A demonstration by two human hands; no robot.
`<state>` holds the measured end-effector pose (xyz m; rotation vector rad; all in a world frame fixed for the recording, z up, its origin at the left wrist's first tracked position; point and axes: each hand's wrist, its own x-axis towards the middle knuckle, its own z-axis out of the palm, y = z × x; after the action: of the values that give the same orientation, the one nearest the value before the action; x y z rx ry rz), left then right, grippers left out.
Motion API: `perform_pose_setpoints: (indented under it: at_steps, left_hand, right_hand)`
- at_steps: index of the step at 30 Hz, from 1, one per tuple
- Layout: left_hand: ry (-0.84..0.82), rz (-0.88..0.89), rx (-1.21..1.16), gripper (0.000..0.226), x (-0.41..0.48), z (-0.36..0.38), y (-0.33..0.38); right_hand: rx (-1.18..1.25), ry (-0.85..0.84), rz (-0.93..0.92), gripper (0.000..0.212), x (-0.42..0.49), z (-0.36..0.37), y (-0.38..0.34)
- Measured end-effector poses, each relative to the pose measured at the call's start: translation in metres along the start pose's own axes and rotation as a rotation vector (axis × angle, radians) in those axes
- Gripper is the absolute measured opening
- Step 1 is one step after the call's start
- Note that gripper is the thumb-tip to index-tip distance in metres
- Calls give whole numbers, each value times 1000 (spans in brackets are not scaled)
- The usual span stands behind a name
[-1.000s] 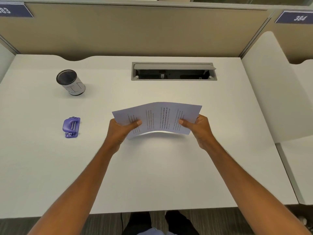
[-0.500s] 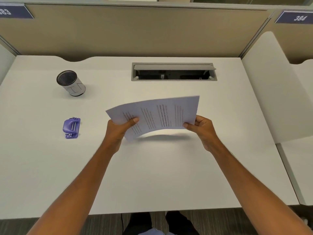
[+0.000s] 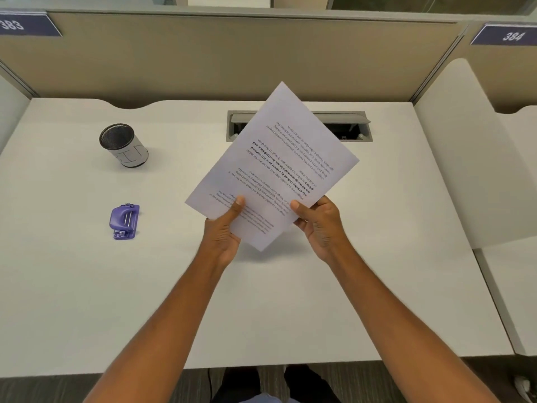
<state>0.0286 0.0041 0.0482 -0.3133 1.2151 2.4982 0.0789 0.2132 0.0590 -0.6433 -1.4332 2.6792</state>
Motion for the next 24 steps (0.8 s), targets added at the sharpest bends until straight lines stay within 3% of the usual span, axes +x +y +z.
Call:
perform_pose_setpoints:
  at_steps: [4,7,9,13,17,24]
  left_hand:
    - [21,-19,-20,58,-4,3,-6]
    - [10,-19,24,47,1,-15,11]
    - [-30,-52,138,35,8,-31,31]
    - [-161,-90,443,54,20,-40,64]
    - [-264,-50,650,43,25,-17,70]
    - [-163,124,718,34,16,3,53]
  right_hand:
    - [-20,16,-34,47,4,10,1]
    - [-56,25,-44,45,10,5,-9]
    - [-103,33,-52,41,12,-2,-18]
    - [-252,7,-57,37,15,-12,-34]
    - [-411,-13,-74,38,15,-9,-38]
    - [-546,-21,-132,34,12,1,-32]
